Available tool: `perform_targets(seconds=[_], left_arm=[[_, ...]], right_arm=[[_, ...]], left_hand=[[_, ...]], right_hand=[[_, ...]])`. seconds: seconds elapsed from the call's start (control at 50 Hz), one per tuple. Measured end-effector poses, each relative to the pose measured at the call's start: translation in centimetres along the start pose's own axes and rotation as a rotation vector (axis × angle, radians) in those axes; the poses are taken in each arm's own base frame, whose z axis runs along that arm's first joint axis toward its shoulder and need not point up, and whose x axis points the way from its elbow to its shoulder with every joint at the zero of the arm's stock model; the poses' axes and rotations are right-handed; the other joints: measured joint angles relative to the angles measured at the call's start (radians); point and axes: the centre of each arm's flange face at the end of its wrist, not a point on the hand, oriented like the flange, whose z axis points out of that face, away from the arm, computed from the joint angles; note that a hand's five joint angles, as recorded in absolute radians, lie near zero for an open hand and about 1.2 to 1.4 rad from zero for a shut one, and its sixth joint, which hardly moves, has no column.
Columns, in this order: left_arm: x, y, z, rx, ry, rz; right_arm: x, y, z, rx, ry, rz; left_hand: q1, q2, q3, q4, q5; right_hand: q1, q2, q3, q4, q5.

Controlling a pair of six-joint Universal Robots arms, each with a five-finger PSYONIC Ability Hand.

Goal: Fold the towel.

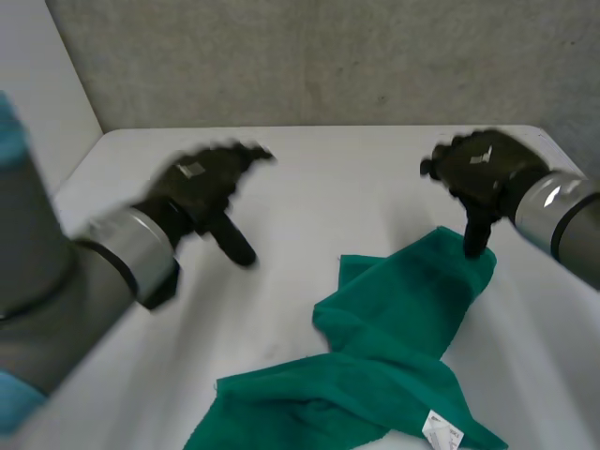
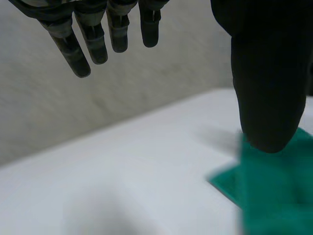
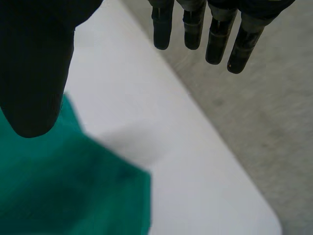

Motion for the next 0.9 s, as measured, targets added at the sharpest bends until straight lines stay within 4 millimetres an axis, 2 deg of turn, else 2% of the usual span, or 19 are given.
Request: perform_targets(seconds=[0.04, 0.06, 0.12, 0.14, 0.22, 0.32, 0.4, 0.46, 0.5, 0.52, 0.64, 0.7, 0.72, 0.74, 0.76, 0.78, 0.82, 0.88, 0.9], left_arm=[[0.7, 0.7, -0.1, -0.026, 0.019, 0.004], [2.2, 2.2, -0.4, -0.080, 0.058, 0.016], [3.1, 3.3, -0.7, -0.116, 0.083, 0.026], [4.2, 4.7, -1.1, -0.162, 0.110, 0.040], [5.7, 7.3, -1.8, -0.240, 0.140, 0.065], [7.5, 10.6, -2.7, -0.321, 0.188, 0.103], [8.3, 12.2, -2.8, -0.342, 0.213, 0.119], [8.7, 12.9, -2.5, -0.336, 0.224, 0.124], [8.9, 13.0, -2.3, -0.325, 0.228, 0.124], [8.9, 13.0, -2.2, -0.317, 0.229, 0.124], [9.0, 11.5, -1.7, -0.240, 0.220, 0.122], [9.0, 8.4, -1.9, -0.141, 0.212, 0.114], [9.0, 8.4, -1.9, -0.141, 0.212, 0.114], [8.8, 7.3, -2.0, -0.105, 0.208, 0.109], [8.5, 5.1, -2.3, -0.037, 0.198, 0.100], [8.5, 5.1, -2.3, -0.037, 0.198, 0.100], [7.6, 1.5, -2.9, 0.072, 0.173, 0.081], [6.9, -0.7, -3.4, 0.138, 0.153, 0.069], [6.2, -2.3, -3.8, 0.189, 0.134, 0.060]], right_arm=[[-0.3, 0.5, 0.1, -0.012, -0.011, -0.006], [-1.0, 1.5, 0.5, -0.033, -0.032, -0.018], [-1.4, 2.1, 0.6, -0.043, -0.044, -0.023], [-2.0, 3.0, 1.0, -0.054, -0.063, -0.032], [-2.9, 4.8, 1.5, -0.071, -0.077, -0.044], [-2.8, 6.7, 1.9, -0.089, -0.052, -0.039], [-2.5, 7.6, 2.1, -0.095, -0.029, -0.029], [-2.3, 8.1, 2.2, -0.100, -0.013, -0.021], [-2.2, 8.3, 2.2, -0.105, -0.004, -0.015], [-2.1, 8.4, 2.2, -0.107, -0.001, -0.013], [-1.4, 8.8, 2.4, -0.118, 0.018, 0.001], [-0.9, 8.7, 2.5, -0.112, 0.033, 0.021], [-0.9, 8.7, 2.5, -0.112, 0.033, 0.021], [-0.7, 8.6, 2.5, -0.108, 0.037, 0.029], [-0.4, 8.3, 2.7, -0.096, 0.042, 0.046], [-0.4, 8.3, 2.7, -0.096, 0.042, 0.046], [0.0, 7.6, 2.9, -0.068, 0.035, 0.079], [0.1, 7.2, 3.0, -0.042, 0.015, 0.108], [0.1, 6.7, 3.3, -0.012, -0.013, 0.141]], left_hand=[[0.001, 0.000, 0.000, 0.000, 0.000], [0.008, 0.004, 0.002, 0.005, 0.004], [0.009, 0.004, 0.002, 0.004, 0.004], [0.011, 0.005, 0.003, 0.005, 0.004], [0.166, 0.139, 0.126, 0.141, 0.130], [0.379, 0.349, 0.332, 0.345, 0.329], [0.492, 0.473, 0.454, 0.465, 0.446], [0.683, 0.664, 0.638, 0.651, 0.632], [0.908, 0.885, 0.869, 0.886, 0.865], [0.926, 0.944, 0.923, 0.941, 0.912], [0.926, 0.986, 0.969, 0.986, 0.926], [0.926, 0.987, 0.970, 0.986, 0.926], [0.926, 0.987, 0.970, 0.986, 0.926], [0.926, 0.987, 0.971, 0.986, 0.926], [0.926, 0.989, 0.972, 0.986, 0.926], [0.926, 0.989, 0.972, 0.986, 0.926], [0.926, 0.990, 0.972, 0.986, 0.926], [0.926, 0.990, 0.973, 0.986, 0.926], [0.926, 0.990, 0.973, 0.986, 0.926]], right_hand=[[0.000, 0.000, 0.000, 0.000, 0.000], [0.000, 0.000, 0.000, 0.000, 0.000], [0.000, 0.000, 0.000, 0.000, 0.000], [0.000, 0.000, 0.000, 0.000, 0.000], [0.000, 0.000, 0.000, 0.000, 0.000], [0.000, 0.000, 0.000, 0.000, 0.000], [0.000, 0.000, 0.000, 0.000, 0.000], [0.000, 0.000, 0.000, 0.000, 0.000], [0.000, 0.000, 0.000, 0.000, 0.000], [0.000, 0.000, 0.000, 0.000, 0.000], [0.000, 0.000, 0.000, 0.000, 0.000], [0.000, 0.000, 0.000, 0.000, 0.000], [0.000, 0.000, 0.000, 0.000, 0.000], [0.000, 0.000, 0.000, 0.000, 0.000], [0.000, 0.000, 0.000, 0.000, 0.000], [0.000, 0.000, 0.000, 0.000, 0.000], [0.000, 0.000, 0.000, 0.000, 0.000], [0.000, 0.000, 0.000, 0.000, 0.000], [0.000, 0.000, 0.000, 0.000, 0.000]])
